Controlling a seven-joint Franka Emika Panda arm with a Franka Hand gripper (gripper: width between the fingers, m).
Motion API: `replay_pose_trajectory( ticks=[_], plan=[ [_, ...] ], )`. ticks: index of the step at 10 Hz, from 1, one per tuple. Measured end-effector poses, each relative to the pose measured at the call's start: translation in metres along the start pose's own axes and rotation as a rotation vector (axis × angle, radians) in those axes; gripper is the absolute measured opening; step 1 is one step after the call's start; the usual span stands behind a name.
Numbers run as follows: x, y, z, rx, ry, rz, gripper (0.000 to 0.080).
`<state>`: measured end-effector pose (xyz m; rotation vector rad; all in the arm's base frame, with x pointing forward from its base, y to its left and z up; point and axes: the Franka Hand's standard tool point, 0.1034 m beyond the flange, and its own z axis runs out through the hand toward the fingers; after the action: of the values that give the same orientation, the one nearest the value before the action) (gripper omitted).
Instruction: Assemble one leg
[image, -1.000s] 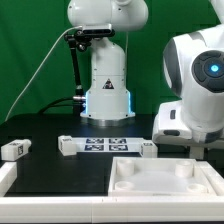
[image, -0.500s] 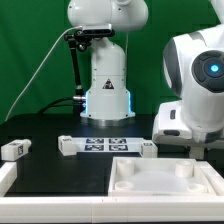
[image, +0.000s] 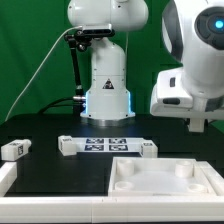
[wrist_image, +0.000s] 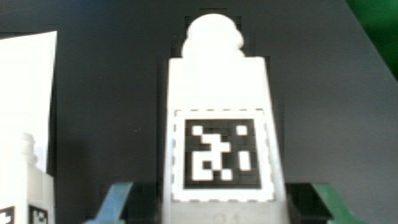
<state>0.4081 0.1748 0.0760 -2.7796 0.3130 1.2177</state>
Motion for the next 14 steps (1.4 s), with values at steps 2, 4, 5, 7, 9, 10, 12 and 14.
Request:
replay_pose_trajectory(
  ticks=[2,4,5,7,9,10,12,14],
  plan=[
    [0.005,-0.001,0.003,0.005,0.021,0.000,0.0291],
    [0.013,-0.005,-0.001,0.019,0.107,-0.005,0.0291],
    [0.023,-0.002,-0.011,0.012,0.222,-0.040,0.0291],
    [0.024,0.000,-0.042,-0.005,0.349,-0.077,0.0291],
    [0.034,-0.004,-0.070,-0.001,0.514,-0.106,0.0291],
    [0.034,-0.006,-0.066,0.012,0.575,-0.112,0.0291],
    [0.035,-0.013,-0.065,0.050,0.748,-0.130,0.0291],
    [0.042,-0.016,-0.073,0.057,0.920,-0.199,0.0291]
  ],
)
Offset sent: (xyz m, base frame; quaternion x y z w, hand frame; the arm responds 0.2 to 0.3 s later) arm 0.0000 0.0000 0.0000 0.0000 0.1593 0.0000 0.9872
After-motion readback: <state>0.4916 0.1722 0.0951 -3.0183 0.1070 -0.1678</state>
